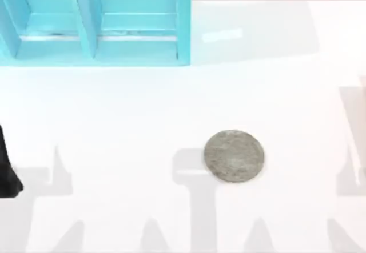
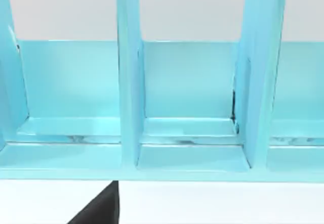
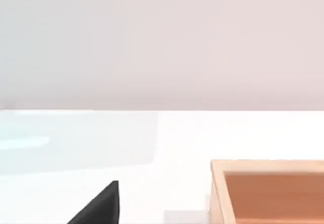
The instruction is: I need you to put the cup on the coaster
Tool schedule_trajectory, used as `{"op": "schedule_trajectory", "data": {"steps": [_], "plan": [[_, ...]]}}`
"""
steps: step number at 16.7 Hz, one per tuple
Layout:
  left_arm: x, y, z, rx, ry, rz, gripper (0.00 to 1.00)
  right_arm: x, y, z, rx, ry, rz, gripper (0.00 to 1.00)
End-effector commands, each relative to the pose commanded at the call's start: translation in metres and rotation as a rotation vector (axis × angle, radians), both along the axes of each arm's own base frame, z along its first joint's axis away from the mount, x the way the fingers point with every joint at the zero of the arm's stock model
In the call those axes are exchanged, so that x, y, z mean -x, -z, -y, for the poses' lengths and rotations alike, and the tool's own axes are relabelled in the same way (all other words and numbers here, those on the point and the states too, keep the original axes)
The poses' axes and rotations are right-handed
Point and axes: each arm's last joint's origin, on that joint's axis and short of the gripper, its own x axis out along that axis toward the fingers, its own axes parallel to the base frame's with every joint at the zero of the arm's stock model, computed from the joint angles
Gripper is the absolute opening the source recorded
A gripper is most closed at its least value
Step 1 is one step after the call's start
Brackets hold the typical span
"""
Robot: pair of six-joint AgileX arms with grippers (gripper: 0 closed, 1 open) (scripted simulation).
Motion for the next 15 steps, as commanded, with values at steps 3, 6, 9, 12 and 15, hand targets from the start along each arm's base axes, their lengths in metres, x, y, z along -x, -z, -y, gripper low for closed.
{"op": "schedule_trajectory", "data": {"steps": [3, 6, 9, 12, 15], "plan": [[0.0, -0.001, 0.0, -0.009, -0.001, -0.008, 1.0, 0.0, 0.0, 0.0, 0.0, 0.0, 0.0, 1.0], [-0.002, -0.013, -0.001, -0.095, -0.006, -0.085, 1.0, 0.0, 0.0, 0.0, 0.0, 0.0, 0.0, 1.0], [-0.008, -0.034, -0.004, -0.252, 0.001, -0.228, 1.0, 0.0, 0.0, 0.0, 0.0, 0.0, 0.0, 1.0], [-0.023, -0.06, -0.009, -0.453, 0.043, -0.42, 1.0, 0.0, 0.0, 0.0, 0.0, 0.0, 0.0, 1.0], [-0.048, -0.083, -0.016, -0.67, 0.147, -0.638, 1.0, 0.0, 0.0, 0.0, 0.0, 0.0, 0.0, 1.0]]}}
